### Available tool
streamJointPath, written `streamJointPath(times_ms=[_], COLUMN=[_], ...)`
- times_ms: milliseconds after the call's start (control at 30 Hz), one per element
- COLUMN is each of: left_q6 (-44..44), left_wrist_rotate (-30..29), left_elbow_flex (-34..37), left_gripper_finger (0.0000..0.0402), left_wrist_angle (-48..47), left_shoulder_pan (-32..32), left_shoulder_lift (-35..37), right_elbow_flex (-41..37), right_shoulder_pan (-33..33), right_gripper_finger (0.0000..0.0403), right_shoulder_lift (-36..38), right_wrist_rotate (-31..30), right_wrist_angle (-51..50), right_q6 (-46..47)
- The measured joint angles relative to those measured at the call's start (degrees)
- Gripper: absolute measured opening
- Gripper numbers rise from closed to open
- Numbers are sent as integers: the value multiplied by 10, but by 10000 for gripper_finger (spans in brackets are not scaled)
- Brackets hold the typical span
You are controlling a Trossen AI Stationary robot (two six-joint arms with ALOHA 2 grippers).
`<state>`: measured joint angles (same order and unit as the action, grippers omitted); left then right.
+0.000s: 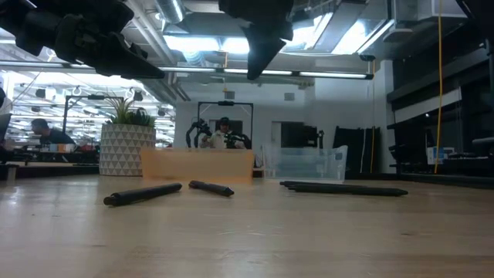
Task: Sort pens & pencils
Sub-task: Put the light blue pencil into the orange bin
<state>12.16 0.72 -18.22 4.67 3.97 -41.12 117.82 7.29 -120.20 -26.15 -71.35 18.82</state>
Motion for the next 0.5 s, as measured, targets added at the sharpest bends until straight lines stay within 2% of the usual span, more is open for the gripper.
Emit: streamJointPath(times_ms=[133, 500], left_q6=[0, 0], left_wrist_rotate=[0, 0], left_elbow_flex=[0, 0], left_gripper_finger=[76, 76], left_wrist_angle=[0, -9], left_shoulder_pan=[0, 0], left_shoulder_lift=[0, 0], right_elbow_flex=[0, -1], right_shoulder_pan=[0, 0], right_gripper_finger=[22, 23], right_shoulder_lift=[5, 24], right_wrist_rotate=[-26, -32], right_wrist_angle=[-29, -21], right_q6=[18, 18])
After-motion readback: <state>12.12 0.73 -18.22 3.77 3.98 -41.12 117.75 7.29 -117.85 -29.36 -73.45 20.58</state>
